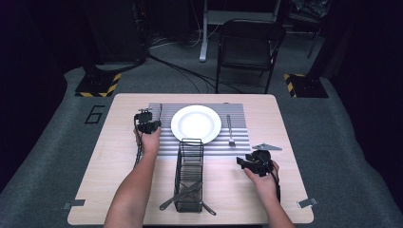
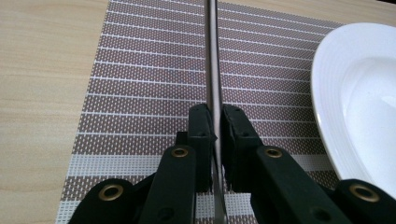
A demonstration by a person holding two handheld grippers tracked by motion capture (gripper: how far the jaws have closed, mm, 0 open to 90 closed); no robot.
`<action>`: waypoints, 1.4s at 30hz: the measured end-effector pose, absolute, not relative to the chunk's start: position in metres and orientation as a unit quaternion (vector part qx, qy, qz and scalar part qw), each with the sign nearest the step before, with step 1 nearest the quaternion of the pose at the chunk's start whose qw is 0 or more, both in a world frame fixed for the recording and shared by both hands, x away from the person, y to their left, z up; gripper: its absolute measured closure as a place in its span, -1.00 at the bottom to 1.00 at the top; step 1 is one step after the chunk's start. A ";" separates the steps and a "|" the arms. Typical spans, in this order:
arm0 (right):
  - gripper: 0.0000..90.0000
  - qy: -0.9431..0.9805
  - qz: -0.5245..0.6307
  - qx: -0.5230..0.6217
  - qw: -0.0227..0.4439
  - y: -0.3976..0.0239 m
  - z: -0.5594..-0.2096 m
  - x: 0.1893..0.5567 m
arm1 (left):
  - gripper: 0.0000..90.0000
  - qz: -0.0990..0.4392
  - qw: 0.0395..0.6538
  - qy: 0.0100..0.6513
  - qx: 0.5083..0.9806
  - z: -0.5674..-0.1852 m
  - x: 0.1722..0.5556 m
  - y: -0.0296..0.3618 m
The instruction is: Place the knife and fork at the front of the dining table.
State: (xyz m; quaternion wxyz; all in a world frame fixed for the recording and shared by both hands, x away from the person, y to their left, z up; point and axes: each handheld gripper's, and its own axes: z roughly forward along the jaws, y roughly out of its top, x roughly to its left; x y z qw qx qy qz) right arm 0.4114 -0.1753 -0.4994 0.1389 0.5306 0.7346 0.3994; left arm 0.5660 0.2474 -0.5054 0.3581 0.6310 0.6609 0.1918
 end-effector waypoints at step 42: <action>0.13 0.740 0.395 0.526 0.139 -0.173 -0.503 0.415 | 0.82 0.179 0.345 0.675 0.627 -0.514 0.574 0.245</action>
